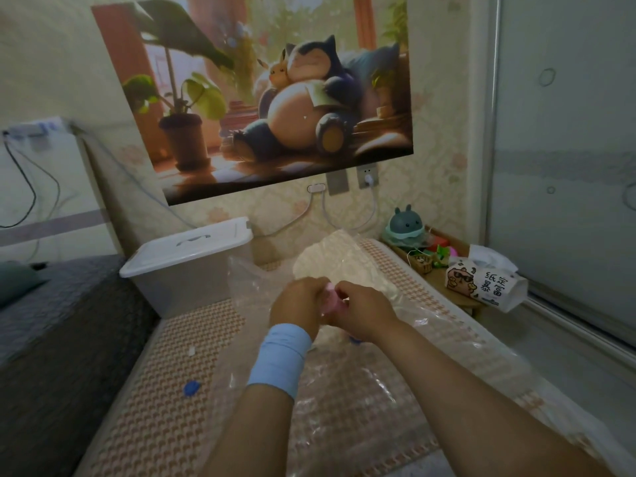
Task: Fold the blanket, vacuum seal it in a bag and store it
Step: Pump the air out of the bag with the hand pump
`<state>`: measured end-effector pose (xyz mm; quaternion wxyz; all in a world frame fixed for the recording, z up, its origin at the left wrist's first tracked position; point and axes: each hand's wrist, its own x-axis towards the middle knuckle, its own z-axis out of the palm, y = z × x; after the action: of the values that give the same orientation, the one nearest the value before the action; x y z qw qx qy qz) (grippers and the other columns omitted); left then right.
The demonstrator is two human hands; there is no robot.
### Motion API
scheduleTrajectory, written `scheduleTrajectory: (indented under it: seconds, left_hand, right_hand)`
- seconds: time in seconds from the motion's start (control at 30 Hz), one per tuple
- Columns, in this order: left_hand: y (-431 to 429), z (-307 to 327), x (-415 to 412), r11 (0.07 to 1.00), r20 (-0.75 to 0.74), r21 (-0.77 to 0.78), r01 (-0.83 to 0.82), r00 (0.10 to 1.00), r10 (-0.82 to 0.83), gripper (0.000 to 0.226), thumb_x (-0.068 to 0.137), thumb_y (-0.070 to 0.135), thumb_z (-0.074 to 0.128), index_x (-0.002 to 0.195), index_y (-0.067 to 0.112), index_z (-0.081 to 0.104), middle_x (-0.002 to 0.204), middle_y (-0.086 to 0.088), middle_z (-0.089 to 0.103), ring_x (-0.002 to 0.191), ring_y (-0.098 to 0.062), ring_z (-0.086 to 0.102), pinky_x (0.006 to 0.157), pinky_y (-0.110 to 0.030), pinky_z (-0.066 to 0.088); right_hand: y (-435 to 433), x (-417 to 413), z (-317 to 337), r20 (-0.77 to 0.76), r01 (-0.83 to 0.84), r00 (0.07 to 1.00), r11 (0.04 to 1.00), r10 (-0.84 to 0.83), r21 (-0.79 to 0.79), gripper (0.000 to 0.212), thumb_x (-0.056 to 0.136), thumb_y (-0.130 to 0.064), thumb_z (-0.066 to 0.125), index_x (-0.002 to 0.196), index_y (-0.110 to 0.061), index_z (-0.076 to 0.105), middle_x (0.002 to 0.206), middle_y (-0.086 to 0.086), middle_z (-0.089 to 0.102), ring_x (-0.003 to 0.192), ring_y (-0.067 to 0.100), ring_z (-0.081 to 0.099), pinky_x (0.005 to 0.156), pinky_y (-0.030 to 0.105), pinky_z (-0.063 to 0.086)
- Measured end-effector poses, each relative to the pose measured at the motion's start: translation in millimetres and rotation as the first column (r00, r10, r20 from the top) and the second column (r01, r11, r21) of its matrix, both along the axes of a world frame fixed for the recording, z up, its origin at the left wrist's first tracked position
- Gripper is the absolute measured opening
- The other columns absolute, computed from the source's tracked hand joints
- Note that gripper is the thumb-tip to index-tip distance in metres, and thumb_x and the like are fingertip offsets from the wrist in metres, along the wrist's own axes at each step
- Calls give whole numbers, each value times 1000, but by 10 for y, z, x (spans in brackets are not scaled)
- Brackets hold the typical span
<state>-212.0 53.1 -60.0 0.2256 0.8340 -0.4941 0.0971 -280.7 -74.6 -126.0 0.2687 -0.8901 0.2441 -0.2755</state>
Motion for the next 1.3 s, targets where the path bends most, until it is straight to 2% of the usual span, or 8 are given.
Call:
scheduleTrajectory:
  seconds: [0.2,0.33,0.5,0.6,0.9,1.0,1.13,1.3]
  left_hand:
    - [299,557,-47,845,286,-533,42,949,133,17,93,11,56,101,15,70,91,-6,66,86,-24,59,77,-32,48]
    - [339,613,28,760,344,-641,113,926,152,15,93,10,57,98,10,71,90,-4,68,88,-22,57,79,-19,34]
    - [61,-14,107,963,-89,-268,3,996,-28,19,96,22,52,101,19,70,99,-5,67,90,-24,61,80,-29,45]
    - [-16,-104,82,999,-109,-36,-23,994,19,22,98,31,48,104,23,67,103,-6,66,96,-26,62,80,-31,46]
    - [325,658,-1,788,327,-614,43,923,204,21,99,23,50,105,15,68,93,-3,66,88,-23,56,75,-31,44]
    - [138,311,45,850,169,-526,-28,976,136,19,97,23,53,103,19,70,93,-4,66,87,-22,58,77,-33,47]
    - [-37,-105,92,996,-83,-91,-13,997,6,22,96,27,51,104,19,71,101,-9,68,95,-28,63,83,-34,48]
    - [45,289,31,943,152,-333,-18,986,73,23,99,27,49,102,15,69,92,-8,66,88,-26,58,76,-32,44]
  right_hand:
    - [-71,-43,32,21,-11,1000,999,10,31,48,68,-59,77,104,-32,61,94,-12,69,85,11,63,74,32,52]
    - [-48,-16,21,17,-22,1000,999,22,26,47,67,-60,78,102,-33,60,92,-12,68,82,12,63,68,30,49]
    - [-1,15,25,-24,5,1000,1000,-5,10,45,67,-61,77,98,-33,59,91,-10,69,76,13,62,65,28,46]
    - [29,35,-17,-11,20,1000,1000,-19,13,45,68,-65,73,94,-31,59,87,-10,69,70,12,62,64,29,49]
    - [-72,-29,51,25,-26,999,997,25,69,46,66,-58,80,100,-34,62,93,-14,68,83,10,63,69,29,49]
    - [-50,3,36,7,-20,1000,998,20,58,47,67,-57,80,103,-33,62,95,-12,68,84,12,62,68,28,46]
    - [-6,32,18,-24,4,1000,1000,-4,21,47,68,-63,75,99,-32,61,89,-9,69,73,12,63,69,31,52]
    - [-70,-37,28,5,-2,1000,999,2,54,44,68,-59,77,100,-34,61,91,-13,68,80,12,62,67,29,48]
